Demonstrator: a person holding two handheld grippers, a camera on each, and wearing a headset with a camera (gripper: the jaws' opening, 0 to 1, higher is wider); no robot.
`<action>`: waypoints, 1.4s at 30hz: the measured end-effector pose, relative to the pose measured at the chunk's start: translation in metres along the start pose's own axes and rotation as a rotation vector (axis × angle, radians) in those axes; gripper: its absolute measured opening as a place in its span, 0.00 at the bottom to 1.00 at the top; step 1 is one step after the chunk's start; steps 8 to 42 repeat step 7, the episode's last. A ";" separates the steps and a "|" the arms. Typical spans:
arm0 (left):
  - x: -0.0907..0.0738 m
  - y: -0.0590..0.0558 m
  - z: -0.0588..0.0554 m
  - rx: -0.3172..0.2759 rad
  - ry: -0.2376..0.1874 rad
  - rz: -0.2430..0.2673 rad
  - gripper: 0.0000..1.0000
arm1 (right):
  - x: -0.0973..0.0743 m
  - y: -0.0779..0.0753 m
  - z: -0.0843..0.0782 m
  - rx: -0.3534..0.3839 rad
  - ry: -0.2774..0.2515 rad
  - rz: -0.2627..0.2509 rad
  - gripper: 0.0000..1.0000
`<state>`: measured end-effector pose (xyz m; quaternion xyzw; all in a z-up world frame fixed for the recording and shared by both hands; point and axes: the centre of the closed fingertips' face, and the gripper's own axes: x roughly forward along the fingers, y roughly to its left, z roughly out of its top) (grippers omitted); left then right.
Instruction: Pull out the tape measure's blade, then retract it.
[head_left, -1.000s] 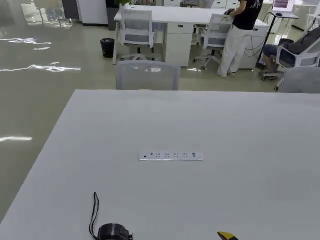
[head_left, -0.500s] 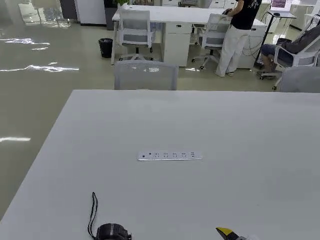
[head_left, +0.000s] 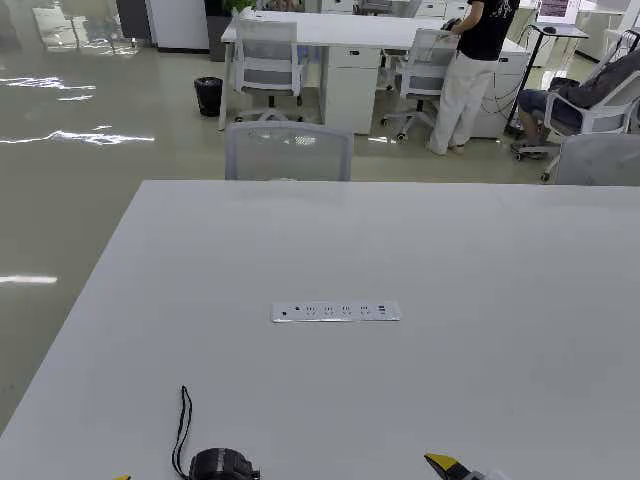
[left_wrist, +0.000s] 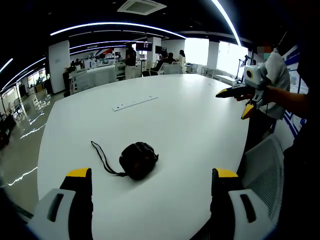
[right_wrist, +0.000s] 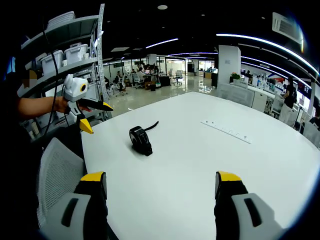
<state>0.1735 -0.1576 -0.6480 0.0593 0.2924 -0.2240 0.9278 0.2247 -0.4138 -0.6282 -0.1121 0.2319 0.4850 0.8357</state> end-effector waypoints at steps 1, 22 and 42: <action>0.000 0.000 0.000 0.000 0.000 0.001 0.99 | 0.000 0.001 0.001 0.000 0.000 0.002 0.91; 0.001 0.001 -0.001 -0.002 0.003 -0.001 0.99 | 0.001 0.001 0.000 -0.006 0.006 0.005 0.91; 0.001 0.001 -0.001 -0.002 0.003 -0.001 0.99 | 0.001 0.001 0.000 -0.006 0.006 0.005 0.91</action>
